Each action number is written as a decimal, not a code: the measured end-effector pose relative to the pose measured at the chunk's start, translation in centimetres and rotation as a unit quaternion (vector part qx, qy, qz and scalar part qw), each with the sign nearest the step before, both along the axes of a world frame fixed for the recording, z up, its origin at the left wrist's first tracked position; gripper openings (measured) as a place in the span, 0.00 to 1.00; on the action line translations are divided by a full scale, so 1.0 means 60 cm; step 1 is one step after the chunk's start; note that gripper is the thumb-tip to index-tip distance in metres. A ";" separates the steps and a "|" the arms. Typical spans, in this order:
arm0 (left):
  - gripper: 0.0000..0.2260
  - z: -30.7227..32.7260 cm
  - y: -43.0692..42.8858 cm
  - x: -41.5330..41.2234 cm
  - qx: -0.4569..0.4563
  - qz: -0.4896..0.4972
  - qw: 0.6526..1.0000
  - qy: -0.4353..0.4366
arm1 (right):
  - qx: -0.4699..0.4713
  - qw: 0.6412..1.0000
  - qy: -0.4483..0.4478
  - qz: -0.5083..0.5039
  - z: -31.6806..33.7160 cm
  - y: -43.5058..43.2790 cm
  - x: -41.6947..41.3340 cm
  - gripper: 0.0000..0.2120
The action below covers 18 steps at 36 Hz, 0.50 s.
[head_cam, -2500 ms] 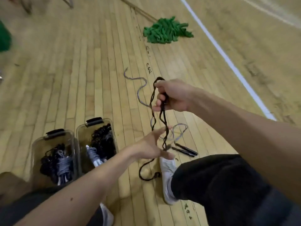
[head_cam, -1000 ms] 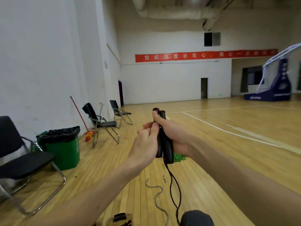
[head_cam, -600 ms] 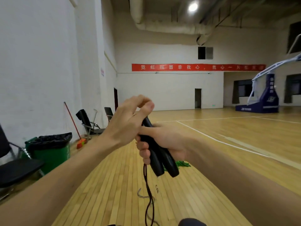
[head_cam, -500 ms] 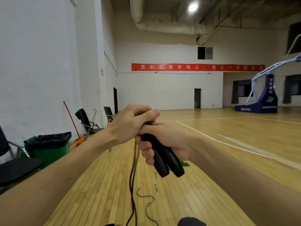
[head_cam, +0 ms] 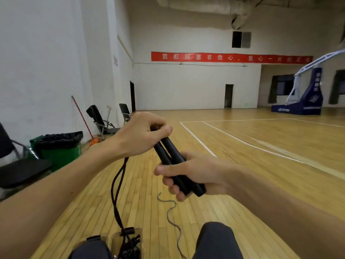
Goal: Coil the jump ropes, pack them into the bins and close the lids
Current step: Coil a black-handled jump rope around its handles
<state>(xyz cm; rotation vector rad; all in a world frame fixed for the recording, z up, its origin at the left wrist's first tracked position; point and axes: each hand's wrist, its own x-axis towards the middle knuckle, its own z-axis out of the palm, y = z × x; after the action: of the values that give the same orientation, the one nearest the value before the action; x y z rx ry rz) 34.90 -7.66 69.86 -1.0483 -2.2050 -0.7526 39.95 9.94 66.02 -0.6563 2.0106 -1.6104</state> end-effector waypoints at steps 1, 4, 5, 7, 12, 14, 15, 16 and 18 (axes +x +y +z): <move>0.25 0.000 0.000 0.001 -0.001 0.001 1.000 0.002 | -0.001 1.000 0.004 0.006 0.000 0.002 0.001 0.07; 0.23 -0.006 -0.003 0.006 0.001 0.001 1.000 -0.011 | -0.004 1.000 0.004 0.029 -0.010 0.001 0.005 0.04; 0.22 -0.010 -0.003 0.007 0.006 0.000 1.000 -0.020 | -0.009 0.999 0.004 0.037 -0.015 0.001 0.007 0.04; 0.19 -0.018 -0.003 0.010 0.020 -0.006 0.999 -0.044 | -0.022 0.999 0.006 0.048 -0.025 0.001 0.010 0.03; 0.19 -0.053 -0.004 0.014 0.058 -0.001 0.994 -0.097 | -0.038 0.997 -0.034 0.055 -0.047 -0.001 0.012 0.03; 0.19 -0.073 -0.004 0.014 0.069 0.002 0.991 -0.117 | -0.039 0.996 -0.068 0.048 -0.060 -0.005 0.011 0.04; 0.19 -0.081 -0.004 0.014 0.076 0.007 0.990 -0.122 | -0.038 0.995 -0.079 0.040 -0.064 -0.006 0.011 0.05; 0.18 -0.096 -0.005 0.013 0.082 0.016 0.988 -0.133 | -0.036 0.995 -0.093 0.031 -0.074 -0.008 0.010 0.05; 0.19 -0.116 -0.005 0.009 0.096 0.036 0.984 -0.144 | -0.031 0.993 -0.110 0.018 -0.085 -0.010 0.009 0.06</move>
<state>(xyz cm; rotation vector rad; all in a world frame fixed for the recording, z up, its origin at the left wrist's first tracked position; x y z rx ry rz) 35.45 -7.95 62.91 -0.8011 -2.3365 -1.1184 40.50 9.35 60.90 -0.5095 1.7888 -1.6518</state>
